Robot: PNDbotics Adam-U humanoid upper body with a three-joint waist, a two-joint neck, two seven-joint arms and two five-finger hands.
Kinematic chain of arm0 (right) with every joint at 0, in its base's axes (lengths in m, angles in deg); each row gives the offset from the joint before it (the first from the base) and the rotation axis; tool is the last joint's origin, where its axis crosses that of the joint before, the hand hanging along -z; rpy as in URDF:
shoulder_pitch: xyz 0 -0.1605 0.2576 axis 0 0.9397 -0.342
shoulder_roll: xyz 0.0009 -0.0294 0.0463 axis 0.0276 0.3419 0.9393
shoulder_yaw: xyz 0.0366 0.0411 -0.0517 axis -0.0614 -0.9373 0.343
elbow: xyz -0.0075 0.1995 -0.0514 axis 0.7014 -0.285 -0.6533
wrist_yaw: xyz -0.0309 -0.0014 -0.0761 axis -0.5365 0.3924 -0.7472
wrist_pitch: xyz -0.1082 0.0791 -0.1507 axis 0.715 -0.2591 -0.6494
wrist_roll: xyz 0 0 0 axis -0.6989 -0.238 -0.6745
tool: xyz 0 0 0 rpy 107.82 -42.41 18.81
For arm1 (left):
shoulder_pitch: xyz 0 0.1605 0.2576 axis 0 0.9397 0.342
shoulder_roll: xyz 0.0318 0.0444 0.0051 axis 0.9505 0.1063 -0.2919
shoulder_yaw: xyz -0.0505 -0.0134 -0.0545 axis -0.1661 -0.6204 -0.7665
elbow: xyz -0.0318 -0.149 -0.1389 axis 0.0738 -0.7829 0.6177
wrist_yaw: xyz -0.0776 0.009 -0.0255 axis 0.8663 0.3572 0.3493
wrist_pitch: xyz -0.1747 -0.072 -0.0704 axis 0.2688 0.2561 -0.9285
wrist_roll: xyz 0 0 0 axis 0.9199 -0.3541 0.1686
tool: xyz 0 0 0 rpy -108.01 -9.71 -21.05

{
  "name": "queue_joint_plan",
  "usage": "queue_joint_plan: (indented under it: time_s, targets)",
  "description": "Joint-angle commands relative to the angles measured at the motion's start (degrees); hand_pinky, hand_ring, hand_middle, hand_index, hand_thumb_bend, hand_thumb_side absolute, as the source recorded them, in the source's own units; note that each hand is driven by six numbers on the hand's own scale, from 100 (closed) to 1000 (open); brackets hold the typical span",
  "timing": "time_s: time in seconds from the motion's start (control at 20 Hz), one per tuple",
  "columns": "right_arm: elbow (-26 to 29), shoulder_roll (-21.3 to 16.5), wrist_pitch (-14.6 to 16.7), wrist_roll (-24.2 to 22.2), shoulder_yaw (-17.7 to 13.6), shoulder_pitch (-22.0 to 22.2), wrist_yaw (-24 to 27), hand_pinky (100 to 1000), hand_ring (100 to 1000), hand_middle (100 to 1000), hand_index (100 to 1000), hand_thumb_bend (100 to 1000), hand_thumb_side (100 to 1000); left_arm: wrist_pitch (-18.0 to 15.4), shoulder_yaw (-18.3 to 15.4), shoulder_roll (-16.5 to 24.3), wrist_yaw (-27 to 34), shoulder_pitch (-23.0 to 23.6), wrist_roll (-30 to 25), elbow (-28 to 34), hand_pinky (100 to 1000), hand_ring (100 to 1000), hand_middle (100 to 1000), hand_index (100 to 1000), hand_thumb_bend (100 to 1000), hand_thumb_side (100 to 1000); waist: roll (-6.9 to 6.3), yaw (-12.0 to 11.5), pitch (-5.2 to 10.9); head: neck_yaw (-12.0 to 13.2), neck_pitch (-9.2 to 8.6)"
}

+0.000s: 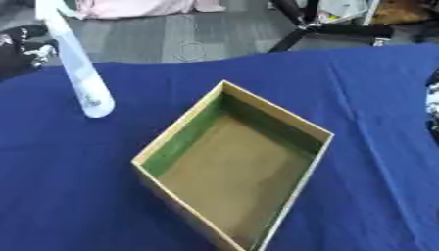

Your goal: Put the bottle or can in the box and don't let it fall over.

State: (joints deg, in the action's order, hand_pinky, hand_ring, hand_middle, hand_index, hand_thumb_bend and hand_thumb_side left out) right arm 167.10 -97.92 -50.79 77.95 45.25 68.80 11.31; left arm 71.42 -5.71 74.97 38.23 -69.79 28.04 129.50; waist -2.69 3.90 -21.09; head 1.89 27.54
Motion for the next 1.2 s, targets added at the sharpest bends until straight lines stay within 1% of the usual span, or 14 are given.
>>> queue_joint_plan:
  time_s: [0.05, 0.3, 0.55, 0.9, 1.2]
  targets:
    - [1.25, -0.68, 0.04, -0.40, -0.09, -0.57, -0.18, 1000, 971, 1000, 1000, 100, 470, 0.22, -0.54, 1.30, -0.71, -1.66, 0.82, -0.03, 1000, 1000, 1000, 974, 100, 431, 0.06, 0.13, 0.84, -0.06, -0.87]
    - [1.25, -0.63, -0.11, -0.46, -0.14, -0.72, -0.12, 1000, 971, 1000, 1000, 100, 470, 0.49, -0.47, 1.09, -0.94, -2.37, 0.90, -1.28, 1000, 1000, 1000, 972, 100, 469, -0.06, 0.43, 0.82, -0.60, -0.98]
    - [1.25, -0.61, -0.18, -0.65, -0.12, -0.94, 0.03, 1000, 972, 1000, 1000, 100, 470, -0.09, -0.53, 0.82, -0.77, -3.10, 0.42, -2.21, 1000, 1000, 1000, 975, 100, 537, -0.16, 0.68, 0.75, -0.86, -0.87]
    - [1.25, -0.51, -0.19, -0.94, 0.05, -1.15, 0.03, 1000, 972, 1000, 1000, 100, 470, -0.45, -0.67, 0.43, -1.29, -4.31, 0.32, -3.68, 1000, 1000, 1000, 973, 100, 577, -0.18, 1.03, 0.39, -0.62, -1.18]
    - [1.25, -0.33, -0.15, -1.13, 0.19, -1.42, 0.00, 1000, 972, 1000, 1000, 100, 470, -0.53, -0.92, -0.05, -1.41, -5.28, 0.83, -5.18, 1000, 1000, 1000, 958, 100, 582, -0.15, 1.38, -0.08, -0.65, -1.43]
